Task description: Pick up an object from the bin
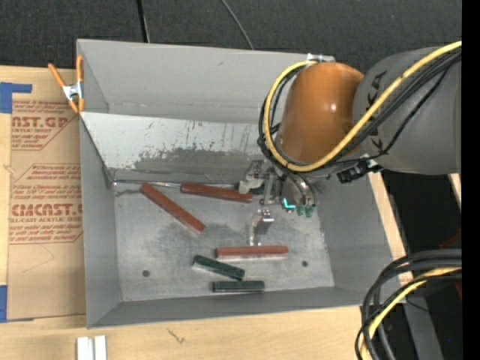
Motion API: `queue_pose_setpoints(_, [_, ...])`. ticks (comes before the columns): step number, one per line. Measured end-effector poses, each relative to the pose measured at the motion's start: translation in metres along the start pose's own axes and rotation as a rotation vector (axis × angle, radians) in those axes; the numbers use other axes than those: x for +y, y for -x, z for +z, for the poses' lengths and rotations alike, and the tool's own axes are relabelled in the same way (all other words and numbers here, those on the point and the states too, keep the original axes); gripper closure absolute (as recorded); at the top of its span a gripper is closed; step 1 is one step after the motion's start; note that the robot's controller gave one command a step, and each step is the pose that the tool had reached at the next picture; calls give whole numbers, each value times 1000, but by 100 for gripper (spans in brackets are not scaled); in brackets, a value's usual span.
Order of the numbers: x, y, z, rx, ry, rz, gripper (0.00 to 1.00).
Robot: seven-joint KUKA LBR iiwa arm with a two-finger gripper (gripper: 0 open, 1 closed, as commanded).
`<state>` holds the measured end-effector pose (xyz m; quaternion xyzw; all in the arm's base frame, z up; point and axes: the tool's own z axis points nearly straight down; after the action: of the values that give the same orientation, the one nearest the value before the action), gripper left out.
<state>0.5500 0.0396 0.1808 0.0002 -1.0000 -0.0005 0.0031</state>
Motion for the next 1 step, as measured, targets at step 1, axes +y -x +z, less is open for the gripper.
queue_pose_setpoints(1, [0,2,-4,-7,0,0,0])
